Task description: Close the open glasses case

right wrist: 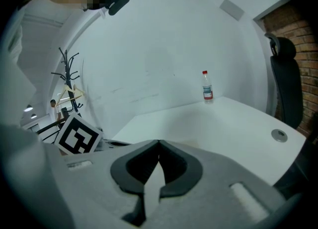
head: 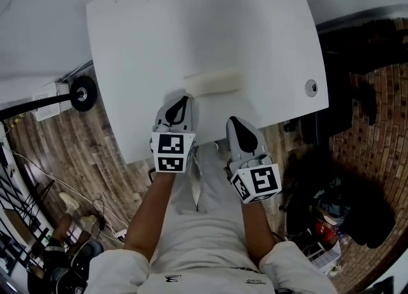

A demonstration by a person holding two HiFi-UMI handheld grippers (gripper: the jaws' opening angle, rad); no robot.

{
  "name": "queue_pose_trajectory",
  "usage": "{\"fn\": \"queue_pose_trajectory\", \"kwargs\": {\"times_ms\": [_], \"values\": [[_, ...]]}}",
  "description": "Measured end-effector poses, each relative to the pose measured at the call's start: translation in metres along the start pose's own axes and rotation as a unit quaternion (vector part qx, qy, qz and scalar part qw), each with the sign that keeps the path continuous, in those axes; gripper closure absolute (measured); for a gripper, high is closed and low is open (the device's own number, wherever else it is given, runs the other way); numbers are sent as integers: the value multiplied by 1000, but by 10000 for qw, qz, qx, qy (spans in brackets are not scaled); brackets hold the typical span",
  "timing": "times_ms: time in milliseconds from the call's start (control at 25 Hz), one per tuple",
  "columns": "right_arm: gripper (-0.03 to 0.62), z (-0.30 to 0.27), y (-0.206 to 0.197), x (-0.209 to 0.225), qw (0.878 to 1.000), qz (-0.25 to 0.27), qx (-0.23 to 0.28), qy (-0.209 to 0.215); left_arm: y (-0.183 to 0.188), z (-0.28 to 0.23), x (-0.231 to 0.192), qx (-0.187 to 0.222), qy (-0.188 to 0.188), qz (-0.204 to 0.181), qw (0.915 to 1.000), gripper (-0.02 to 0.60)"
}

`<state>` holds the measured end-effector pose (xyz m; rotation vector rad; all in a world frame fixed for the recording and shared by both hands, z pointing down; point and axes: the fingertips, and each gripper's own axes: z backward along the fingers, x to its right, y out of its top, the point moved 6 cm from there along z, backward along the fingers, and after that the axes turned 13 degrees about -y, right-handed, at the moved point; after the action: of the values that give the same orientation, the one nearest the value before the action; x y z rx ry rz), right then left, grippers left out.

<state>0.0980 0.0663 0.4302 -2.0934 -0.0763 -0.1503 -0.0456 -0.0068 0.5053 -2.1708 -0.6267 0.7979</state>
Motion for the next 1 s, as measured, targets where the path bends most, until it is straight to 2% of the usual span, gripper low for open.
{"fn": "queue_pose_trajectory", "kwargs": {"times_ms": [440,680,1000], "values": [[592,22,37,-6,10000,8,46,45,38,34,25,120,24,-106,9999,584],[592,39,65,-12,9998,33,157,79,67,61,46,354,15,-150,9993,584],[592,61,110,-18,9989,92,431,166,109,91,79,700,106,-495,9963,584]]}}
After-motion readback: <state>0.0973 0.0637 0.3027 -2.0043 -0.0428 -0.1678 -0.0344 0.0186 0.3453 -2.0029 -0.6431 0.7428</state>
